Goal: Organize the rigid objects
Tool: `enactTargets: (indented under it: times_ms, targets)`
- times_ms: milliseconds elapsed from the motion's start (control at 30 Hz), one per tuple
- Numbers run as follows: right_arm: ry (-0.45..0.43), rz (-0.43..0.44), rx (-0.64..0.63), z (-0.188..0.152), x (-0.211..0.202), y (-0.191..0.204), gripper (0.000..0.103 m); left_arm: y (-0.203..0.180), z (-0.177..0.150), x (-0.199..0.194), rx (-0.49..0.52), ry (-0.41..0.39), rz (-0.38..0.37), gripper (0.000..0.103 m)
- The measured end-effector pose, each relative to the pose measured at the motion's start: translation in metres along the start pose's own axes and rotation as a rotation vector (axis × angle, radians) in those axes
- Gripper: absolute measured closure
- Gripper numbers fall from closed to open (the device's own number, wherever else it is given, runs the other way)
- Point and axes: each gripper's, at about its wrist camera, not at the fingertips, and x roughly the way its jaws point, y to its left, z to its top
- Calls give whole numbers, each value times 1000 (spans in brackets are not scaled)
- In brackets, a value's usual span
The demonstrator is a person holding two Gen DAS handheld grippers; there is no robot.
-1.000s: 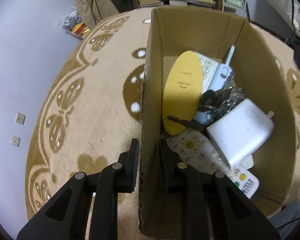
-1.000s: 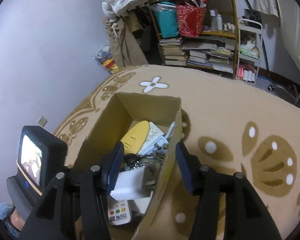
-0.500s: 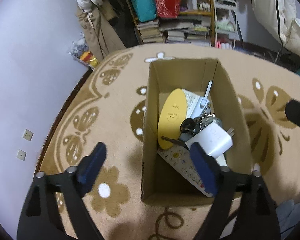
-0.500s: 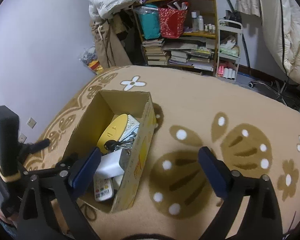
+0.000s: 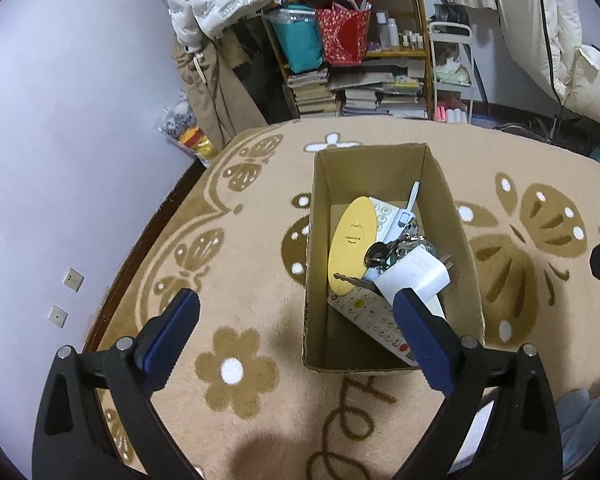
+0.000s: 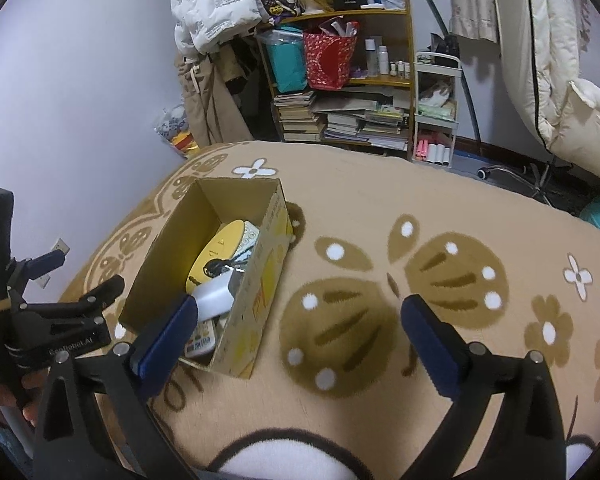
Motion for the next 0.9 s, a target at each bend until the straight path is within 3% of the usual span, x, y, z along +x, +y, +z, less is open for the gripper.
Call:
enactTargets:
  times_ms: [300,500,900]
  targets:
    - [-169,-10,20,-21,-32,-10,0,-14,-13,-42,3,-155,-16,6]
    - [-211,-12,-7,-38,-38,-9,0,-19,-23,-68,-12,-250,-19,5]
    - [-242,-17,16,-56,-43,-18,0,-16,-38,-70,-34,-275,-38,5]
